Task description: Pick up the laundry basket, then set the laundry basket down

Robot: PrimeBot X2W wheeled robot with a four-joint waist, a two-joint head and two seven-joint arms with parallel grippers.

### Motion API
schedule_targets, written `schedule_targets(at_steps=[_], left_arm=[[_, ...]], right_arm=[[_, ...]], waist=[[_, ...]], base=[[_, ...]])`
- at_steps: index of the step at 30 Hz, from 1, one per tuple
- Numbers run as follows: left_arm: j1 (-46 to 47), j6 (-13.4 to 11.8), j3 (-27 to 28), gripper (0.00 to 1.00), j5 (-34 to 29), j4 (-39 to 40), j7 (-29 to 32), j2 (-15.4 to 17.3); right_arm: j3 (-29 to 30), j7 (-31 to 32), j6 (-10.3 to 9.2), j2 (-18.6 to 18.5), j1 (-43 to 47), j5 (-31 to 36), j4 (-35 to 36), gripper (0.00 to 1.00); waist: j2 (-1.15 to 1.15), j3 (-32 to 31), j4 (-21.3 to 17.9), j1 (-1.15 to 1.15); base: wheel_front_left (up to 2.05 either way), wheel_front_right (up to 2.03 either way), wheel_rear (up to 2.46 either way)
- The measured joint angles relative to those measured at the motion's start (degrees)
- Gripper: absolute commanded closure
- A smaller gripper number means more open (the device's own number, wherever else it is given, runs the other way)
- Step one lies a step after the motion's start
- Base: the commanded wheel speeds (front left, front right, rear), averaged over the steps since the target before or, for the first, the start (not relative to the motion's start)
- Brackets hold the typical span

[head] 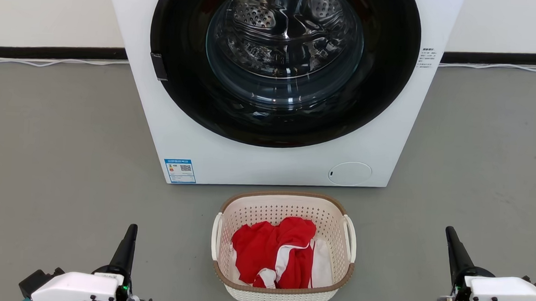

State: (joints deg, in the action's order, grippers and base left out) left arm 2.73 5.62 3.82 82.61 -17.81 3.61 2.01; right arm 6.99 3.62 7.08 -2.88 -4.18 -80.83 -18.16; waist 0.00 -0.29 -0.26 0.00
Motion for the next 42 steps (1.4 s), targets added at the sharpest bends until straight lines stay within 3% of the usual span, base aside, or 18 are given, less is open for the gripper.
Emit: schedule_targets(at_steps=[15,42], left_arm=[[0.2,1.3,0.9,1.00,9.2,2.0,2.5,0.1],[0.3,1.3,1.0,1.00,9.3,2.0,2.5,0.1]], right_arm=[[0.5,2.3,0.00,0.2,0.0,-10.9,2.3,1.00],[0.5,2.3,0.00,0.2,0.0,-11.0,2.3,1.00]], waist=[[0.00,0.5,0.3,0.00],[0.00,0.5,0.3,0.00]], base=[[0.00,0.00,0.00],[0.00,0.00,0.00]])
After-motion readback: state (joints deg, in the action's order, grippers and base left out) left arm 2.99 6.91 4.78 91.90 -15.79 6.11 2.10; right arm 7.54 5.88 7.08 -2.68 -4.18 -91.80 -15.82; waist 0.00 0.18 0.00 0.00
